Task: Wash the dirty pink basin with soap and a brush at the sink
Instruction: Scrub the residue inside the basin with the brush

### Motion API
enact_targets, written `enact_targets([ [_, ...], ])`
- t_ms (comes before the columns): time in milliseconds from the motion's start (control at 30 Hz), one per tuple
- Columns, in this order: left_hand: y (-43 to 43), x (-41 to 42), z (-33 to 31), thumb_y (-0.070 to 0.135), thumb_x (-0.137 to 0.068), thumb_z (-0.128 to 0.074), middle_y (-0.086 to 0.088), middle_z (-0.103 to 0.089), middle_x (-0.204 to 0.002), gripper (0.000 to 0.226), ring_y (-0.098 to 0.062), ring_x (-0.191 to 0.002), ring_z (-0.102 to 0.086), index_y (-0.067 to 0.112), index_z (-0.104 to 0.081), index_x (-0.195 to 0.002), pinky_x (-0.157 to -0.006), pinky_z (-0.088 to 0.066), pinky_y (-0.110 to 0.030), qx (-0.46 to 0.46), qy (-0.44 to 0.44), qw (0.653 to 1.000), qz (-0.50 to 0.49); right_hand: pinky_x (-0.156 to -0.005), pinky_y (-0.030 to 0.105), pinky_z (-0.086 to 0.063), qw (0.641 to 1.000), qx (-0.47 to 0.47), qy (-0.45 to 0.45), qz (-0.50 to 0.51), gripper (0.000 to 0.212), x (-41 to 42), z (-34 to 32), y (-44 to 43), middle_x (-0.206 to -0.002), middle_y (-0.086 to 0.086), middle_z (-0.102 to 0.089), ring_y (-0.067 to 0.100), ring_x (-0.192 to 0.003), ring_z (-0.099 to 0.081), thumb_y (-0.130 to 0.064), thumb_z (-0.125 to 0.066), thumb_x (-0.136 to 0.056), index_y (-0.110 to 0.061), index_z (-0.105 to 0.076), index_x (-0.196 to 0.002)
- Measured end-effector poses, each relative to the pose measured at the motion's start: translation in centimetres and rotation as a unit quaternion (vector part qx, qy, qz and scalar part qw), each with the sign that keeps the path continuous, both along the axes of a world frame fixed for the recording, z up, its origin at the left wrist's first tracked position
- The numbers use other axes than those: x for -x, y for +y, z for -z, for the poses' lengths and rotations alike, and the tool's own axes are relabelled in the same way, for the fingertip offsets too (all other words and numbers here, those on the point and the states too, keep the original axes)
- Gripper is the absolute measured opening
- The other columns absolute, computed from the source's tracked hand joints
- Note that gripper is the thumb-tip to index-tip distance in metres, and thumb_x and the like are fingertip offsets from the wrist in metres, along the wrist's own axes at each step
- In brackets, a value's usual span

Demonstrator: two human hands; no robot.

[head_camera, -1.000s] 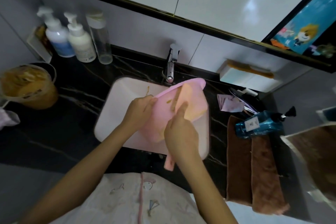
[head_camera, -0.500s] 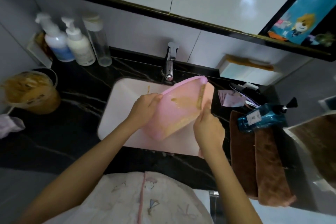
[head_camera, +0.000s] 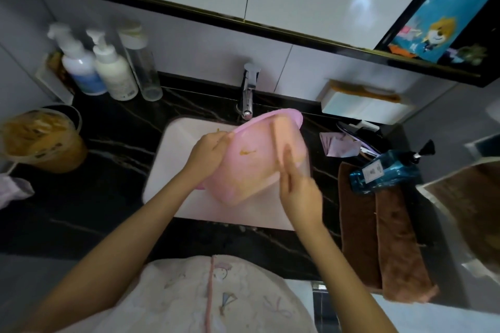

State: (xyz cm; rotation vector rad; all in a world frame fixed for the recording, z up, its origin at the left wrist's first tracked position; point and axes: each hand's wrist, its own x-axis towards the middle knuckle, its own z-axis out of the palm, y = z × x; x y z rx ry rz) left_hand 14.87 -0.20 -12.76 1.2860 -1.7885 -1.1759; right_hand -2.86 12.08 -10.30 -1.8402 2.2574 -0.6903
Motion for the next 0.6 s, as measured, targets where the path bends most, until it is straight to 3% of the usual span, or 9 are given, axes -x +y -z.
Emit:
enact_targets([
  [67,-0.7,-0.6,0.2,0.039,-0.095,-0.037,0.008,-0.058,-0.071,0.035,-0.015,-0.069,-0.052,0.03,-0.053,-0.065,-0.069,-0.041,-0.033,-0.007,0.005,1.0,-0.008,-0.036,0.024,-0.037,0.991,-0.003,0.054,-0.123,0.053,-1.2,0.9,2.0,-0.043,-0.002,-0.049,0.012,-0.033,-0.045,-0.032,-0.038,-0.095,-0.022,-0.03,-0.146],
  [133,-1.0,-0.9,0.2,0.04,-0.093,-0.036,0.009,-0.057,-0.07,0.035,-0.013,-0.068,-0.051,0.031,-0.052,-0.063,-0.069,-0.04,-0.033,-0.012,0.009,1.0,0.005,-0.033,0.021,-0.031,0.978,-0.026,0.133,-0.157,0.054,0.4,0.9,3.2,-0.039,-0.003,-0.045,0.011,-0.028,-0.042,-0.036,-0.038,-0.093,-0.024,-0.031,-0.145],
  [267,-0.9,-0.4,0.1,0.027,-0.1,-0.037,0.01,-0.055,-0.07,0.041,-0.011,-0.067,-0.05,0.032,-0.051,-0.062,-0.068,-0.039,-0.03,-0.015,0.009,1.0,0.017,-0.036,0.026,-0.035,0.996,-0.012,0.083,0.011,0.049,2.4,-0.3,0.0,-0.047,0.003,-0.05,0.018,-0.036,-0.046,-0.031,-0.039,-0.098,-0.022,-0.032,-0.146],
  [300,-0.9,-0.3,0.1,0.028,-0.1,-0.037,0.009,-0.055,-0.069,0.042,-0.011,-0.066,-0.049,0.033,-0.052,-0.061,-0.068,-0.038,-0.03,-0.018,0.014,1.0,0.018,-0.036,0.026,-0.034,0.998,-0.008,0.066,0.009,0.05,1.4,-0.2,-0.4,-0.047,0.002,-0.049,0.017,-0.036,-0.045,-0.028,-0.041,-0.099,-0.021,-0.03,-0.147],
  [367,-1.0,-0.6,0.0,0.034,-0.097,-0.038,0.003,-0.058,-0.07,0.04,-0.011,-0.067,-0.05,0.036,-0.056,-0.061,-0.07,-0.039,-0.031,-0.02,0.023,0.999,0.016,-0.032,0.026,-0.034,0.994,0.007,0.065,-0.084,0.051,-0.9,1.0,0.3,-0.042,-0.002,-0.046,0.014,-0.031,-0.041,-0.027,-0.041,-0.095,-0.019,-0.033,-0.145],
  [467,-1.7,-1.1,-0.4,0.04,-0.091,-0.036,0.003,-0.065,-0.081,0.032,-0.013,-0.075,-0.055,0.032,-0.063,-0.075,-0.076,-0.043,-0.033,-0.024,0.027,0.999,0.021,-0.027,0.026,-0.036,0.971,-0.027,0.142,-0.191,0.055,-0.3,2.4,3.4,-0.039,-0.004,-0.045,0.013,-0.027,-0.04,-0.035,-0.038,-0.091,-0.022,-0.029,-0.144],
  [533,-1.8,-1.2,-0.4,0.041,-0.091,-0.035,0.008,-0.064,-0.082,0.031,-0.014,-0.079,-0.057,0.033,-0.062,-0.078,-0.078,-0.044,-0.033,-0.028,0.025,0.999,0.022,-0.028,0.024,-0.033,0.972,-0.015,0.166,-0.166,0.056,2.4,2.4,3.9,-0.039,-0.003,-0.045,0.014,-0.027,-0.041,-0.034,-0.04,-0.09,-0.022,-0.031,-0.144],
  [600,-1.5,-0.9,0.0,0.039,-0.093,-0.036,0.009,-0.062,-0.079,0.031,-0.014,-0.077,-0.056,0.035,-0.06,-0.073,-0.076,-0.043,-0.033,-0.025,0.024,0.999,0.007,-0.033,0.029,-0.039,0.993,0.011,0.103,-0.06,0.052,3.9,1.9,2.2,-0.044,0.001,-0.05,0.017,-0.033,-0.047,-0.03,-0.04,-0.095,-0.02,-0.033,-0.146],
])
